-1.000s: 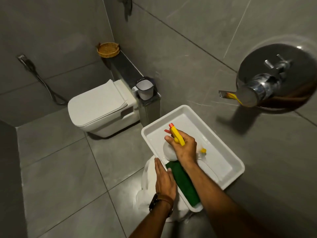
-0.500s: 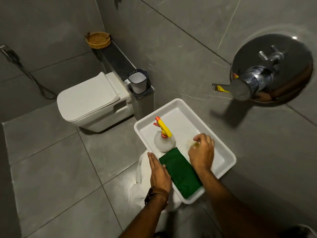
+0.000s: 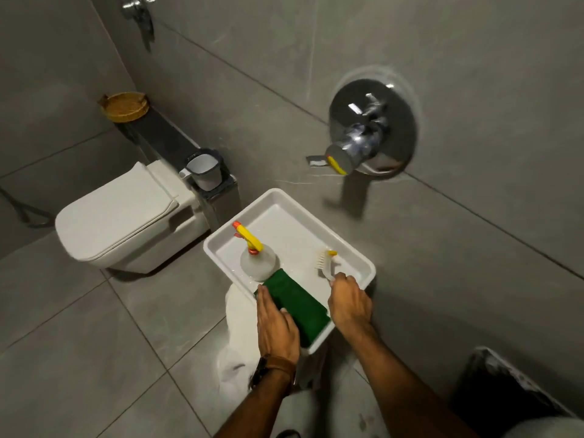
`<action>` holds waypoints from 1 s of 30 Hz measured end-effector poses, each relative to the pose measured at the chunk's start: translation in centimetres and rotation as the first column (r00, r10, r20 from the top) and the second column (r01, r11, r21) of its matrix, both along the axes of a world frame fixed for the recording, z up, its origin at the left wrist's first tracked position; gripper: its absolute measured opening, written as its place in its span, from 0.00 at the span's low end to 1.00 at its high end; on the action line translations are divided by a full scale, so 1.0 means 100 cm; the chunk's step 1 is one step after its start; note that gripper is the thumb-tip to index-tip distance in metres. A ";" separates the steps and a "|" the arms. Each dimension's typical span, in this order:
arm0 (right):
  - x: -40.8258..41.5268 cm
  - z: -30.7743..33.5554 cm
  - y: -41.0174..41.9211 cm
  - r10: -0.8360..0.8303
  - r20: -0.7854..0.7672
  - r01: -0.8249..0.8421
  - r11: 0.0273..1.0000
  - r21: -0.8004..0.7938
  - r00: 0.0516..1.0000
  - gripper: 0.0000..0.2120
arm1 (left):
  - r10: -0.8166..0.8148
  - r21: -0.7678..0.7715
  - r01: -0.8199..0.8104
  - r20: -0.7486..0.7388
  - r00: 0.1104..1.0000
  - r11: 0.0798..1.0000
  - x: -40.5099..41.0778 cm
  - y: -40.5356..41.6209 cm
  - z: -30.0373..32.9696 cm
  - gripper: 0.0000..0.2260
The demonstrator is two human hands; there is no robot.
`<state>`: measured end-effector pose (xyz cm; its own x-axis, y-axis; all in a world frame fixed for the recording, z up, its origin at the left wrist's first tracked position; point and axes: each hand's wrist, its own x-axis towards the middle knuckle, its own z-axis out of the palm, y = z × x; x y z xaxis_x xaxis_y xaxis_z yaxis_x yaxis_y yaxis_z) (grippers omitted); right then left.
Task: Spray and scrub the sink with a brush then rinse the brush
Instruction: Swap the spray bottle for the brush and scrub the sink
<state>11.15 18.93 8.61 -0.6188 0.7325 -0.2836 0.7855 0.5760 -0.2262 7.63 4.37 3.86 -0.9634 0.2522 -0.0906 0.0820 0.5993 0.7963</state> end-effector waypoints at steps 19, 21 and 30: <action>0.324 0.128 -0.024 -0.367 -0.276 0.390 0.920 0.031 0.888 0.12 | -0.579 0.062 0.589 -0.132 0.805 0.805 0.252 0.068 0.123 0.23; 0.363 0.132 -0.033 -0.401 -0.288 0.429 0.903 0.039 0.870 0.14 | -0.636 0.051 0.644 -0.113 0.763 0.763 0.279 0.066 0.125 0.24; 0.560 0.109 -0.072 -0.679 -0.069 0.682 0.728 0.069 0.731 0.17 | -0.866 -0.149 0.854 -0.123 0.484 0.498 0.355 0.051 0.092 0.34</action>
<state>67.19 11.71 19.56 0.0465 0.9808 -0.1894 0.9665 -0.0921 -0.2396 43.12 9.48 13.10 -0.2678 0.9634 -0.0076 0.7031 0.2009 0.6821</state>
